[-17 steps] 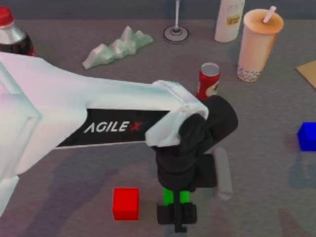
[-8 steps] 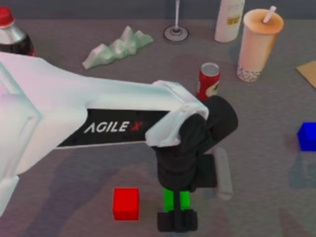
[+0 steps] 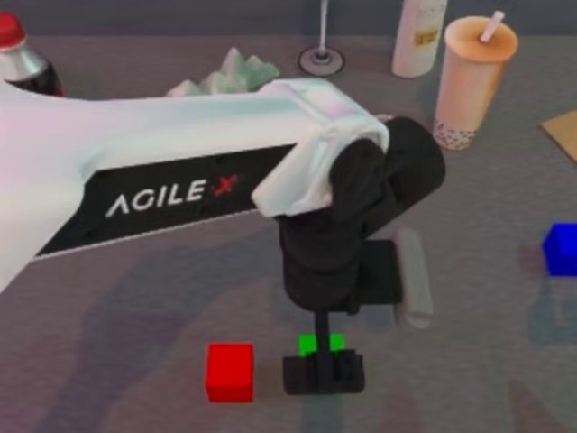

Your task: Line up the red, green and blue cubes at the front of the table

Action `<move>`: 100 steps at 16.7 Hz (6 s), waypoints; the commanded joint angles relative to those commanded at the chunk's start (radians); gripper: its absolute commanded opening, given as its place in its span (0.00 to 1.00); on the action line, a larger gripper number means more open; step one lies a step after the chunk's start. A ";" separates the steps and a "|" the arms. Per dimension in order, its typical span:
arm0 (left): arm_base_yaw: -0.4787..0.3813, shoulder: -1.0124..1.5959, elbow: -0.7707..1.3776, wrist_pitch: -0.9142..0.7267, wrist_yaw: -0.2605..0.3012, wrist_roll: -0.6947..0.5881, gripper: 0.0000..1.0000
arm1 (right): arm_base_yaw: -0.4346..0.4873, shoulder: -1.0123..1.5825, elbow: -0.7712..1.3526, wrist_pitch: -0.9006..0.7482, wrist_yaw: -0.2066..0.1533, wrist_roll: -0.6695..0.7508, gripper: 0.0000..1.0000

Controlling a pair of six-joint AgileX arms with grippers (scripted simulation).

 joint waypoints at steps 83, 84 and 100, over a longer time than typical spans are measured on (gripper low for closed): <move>0.936 -1.956 -1.496 1.104 -0.001 -0.646 1.00 | 0.060 1.969 1.424 -1.025 0.002 0.107 0.00; 0.936 -1.956 -1.496 1.104 -0.001 -0.646 1.00 | 0.061 1.957 1.437 -1.046 0.002 0.107 0.00; 0.936 -1.956 -1.496 1.104 -0.001 -0.646 1.00 | 0.596 1.811 1.309 -1.086 0.001 0.626 0.00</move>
